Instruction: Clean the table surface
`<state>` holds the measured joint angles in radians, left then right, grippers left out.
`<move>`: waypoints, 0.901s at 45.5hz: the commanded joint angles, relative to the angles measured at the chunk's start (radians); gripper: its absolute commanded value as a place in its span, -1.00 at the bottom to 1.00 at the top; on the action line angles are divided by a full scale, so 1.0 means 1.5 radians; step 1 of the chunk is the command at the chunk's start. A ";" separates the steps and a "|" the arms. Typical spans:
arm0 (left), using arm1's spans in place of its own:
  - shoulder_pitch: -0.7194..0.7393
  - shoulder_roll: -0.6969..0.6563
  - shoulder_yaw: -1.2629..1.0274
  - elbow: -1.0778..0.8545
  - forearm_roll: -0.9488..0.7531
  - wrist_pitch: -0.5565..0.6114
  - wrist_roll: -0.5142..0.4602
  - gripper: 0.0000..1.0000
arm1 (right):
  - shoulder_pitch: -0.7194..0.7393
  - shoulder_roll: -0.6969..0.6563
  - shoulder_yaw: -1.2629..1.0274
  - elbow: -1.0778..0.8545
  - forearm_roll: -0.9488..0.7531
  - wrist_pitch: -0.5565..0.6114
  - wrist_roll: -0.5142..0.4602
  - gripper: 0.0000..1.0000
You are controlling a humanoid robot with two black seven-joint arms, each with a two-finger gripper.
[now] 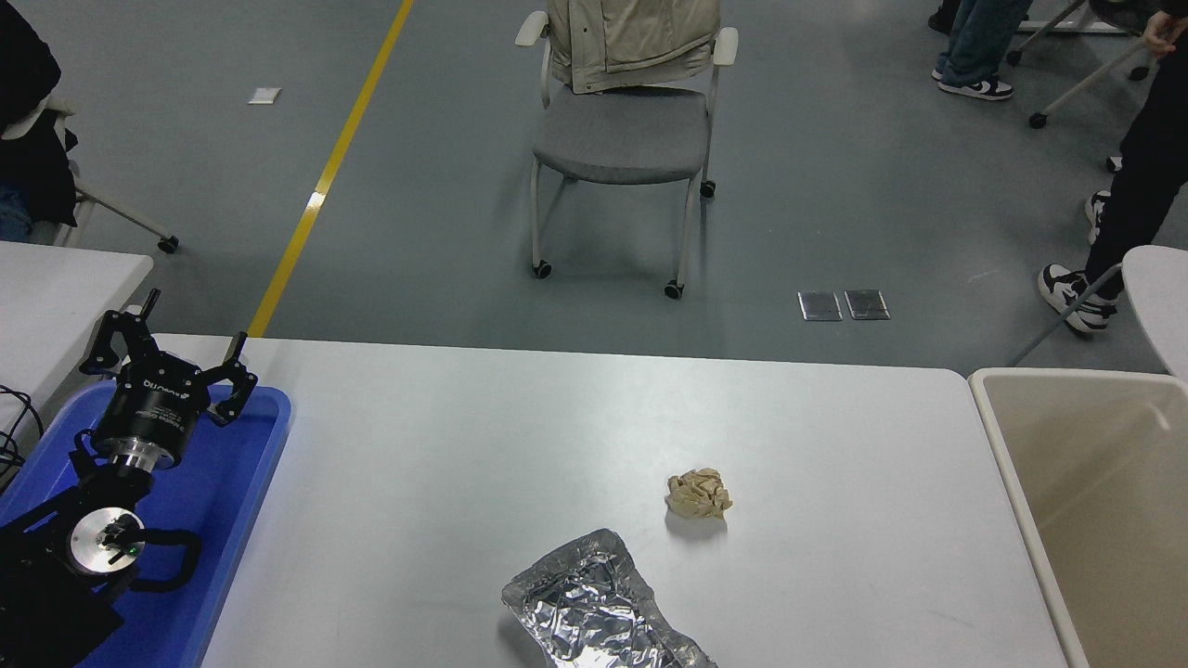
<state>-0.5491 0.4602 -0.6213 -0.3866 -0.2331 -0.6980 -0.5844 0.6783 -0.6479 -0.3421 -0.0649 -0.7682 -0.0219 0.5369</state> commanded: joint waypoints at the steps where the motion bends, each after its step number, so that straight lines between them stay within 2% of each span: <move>1: 0.000 0.000 0.000 0.000 0.000 0.000 0.000 1.00 | 0.003 -0.002 0.017 0.006 0.047 0.002 -0.001 0.82; 7: 0.000 0.000 0.000 0.000 0.000 0.000 0.000 1.00 | 0.016 -0.019 0.090 0.072 0.060 0.007 -0.014 0.82; 9: 0.000 0.000 0.000 0.000 0.000 0.000 0.000 1.00 | 0.018 -0.027 0.126 0.090 0.060 0.008 -0.032 0.82; 12: 0.000 0.000 0.000 0.000 0.000 0.000 0.000 1.00 | 0.018 -0.030 0.196 0.116 0.060 0.003 -0.069 0.93; 17: 0.000 0.000 0.000 0.000 0.000 0.000 0.000 1.00 | 0.016 -0.032 0.325 0.155 0.055 0.005 -0.121 0.95; 25: 0.000 0.000 0.000 0.000 0.000 0.000 0.000 1.00 | 0.006 -0.034 0.452 0.214 0.053 0.004 -0.164 0.95; 31: 0.000 0.000 0.000 0.000 0.000 0.000 0.000 1.00 | -0.023 -0.043 0.564 0.262 0.059 0.010 -0.185 0.95; 41: 0.000 -0.001 0.000 0.000 0.000 0.000 0.000 1.00 | -0.126 -0.055 0.846 0.412 0.071 0.061 -0.191 0.95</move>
<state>-0.5492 0.4600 -0.6213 -0.3865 -0.2332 -0.6980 -0.5845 0.6125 -0.7129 0.5322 0.3537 -0.6778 0.0108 0.2824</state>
